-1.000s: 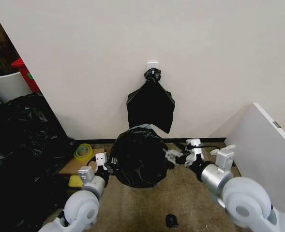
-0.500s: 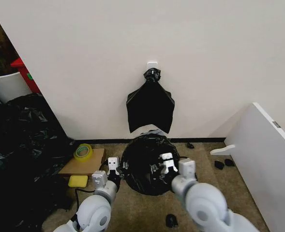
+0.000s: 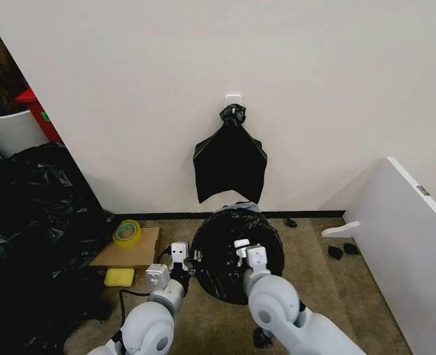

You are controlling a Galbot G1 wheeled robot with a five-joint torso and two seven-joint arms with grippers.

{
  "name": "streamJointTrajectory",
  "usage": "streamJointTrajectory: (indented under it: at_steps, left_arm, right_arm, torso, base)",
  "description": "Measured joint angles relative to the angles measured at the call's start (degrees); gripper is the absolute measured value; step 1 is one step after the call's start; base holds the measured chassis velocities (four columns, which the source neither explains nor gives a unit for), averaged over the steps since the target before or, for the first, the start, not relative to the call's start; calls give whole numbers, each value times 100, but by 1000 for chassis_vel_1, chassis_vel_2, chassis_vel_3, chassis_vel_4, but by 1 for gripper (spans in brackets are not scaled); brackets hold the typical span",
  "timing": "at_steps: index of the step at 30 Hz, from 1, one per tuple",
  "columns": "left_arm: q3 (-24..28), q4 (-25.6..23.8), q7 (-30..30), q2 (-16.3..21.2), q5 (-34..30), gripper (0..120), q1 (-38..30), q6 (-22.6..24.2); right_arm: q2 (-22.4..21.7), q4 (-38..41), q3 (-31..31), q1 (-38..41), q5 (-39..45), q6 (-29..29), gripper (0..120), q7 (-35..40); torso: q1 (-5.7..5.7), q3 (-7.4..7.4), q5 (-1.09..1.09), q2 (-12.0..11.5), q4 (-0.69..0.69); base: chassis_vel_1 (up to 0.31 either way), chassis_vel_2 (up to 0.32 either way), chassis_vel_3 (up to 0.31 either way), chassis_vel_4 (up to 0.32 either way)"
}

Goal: Place the garbage bag over the trash bin.

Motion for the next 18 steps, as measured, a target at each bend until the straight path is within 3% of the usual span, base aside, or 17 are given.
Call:
streamJointTrajectory:
  at_steps: [11, 18]
  left_arm:
    - [-21, -120, 69, 46, 1, 0, 105, 16]
    - [-54, -22, 70, 37, 2, 0, 76, 15]
  right_arm:
    - [177, -654, 13, 274, -299, 368, 0, -208]
    - [-71, -7, 32, 64, -101, 209, 0, -216]
  torso:
    - [0, 0, 0, 0, 0]
    - [0, 0, 1, 0, 0]
  base:
    - [0, 0, 0, 0]
    - [0, 0, 0, 0]
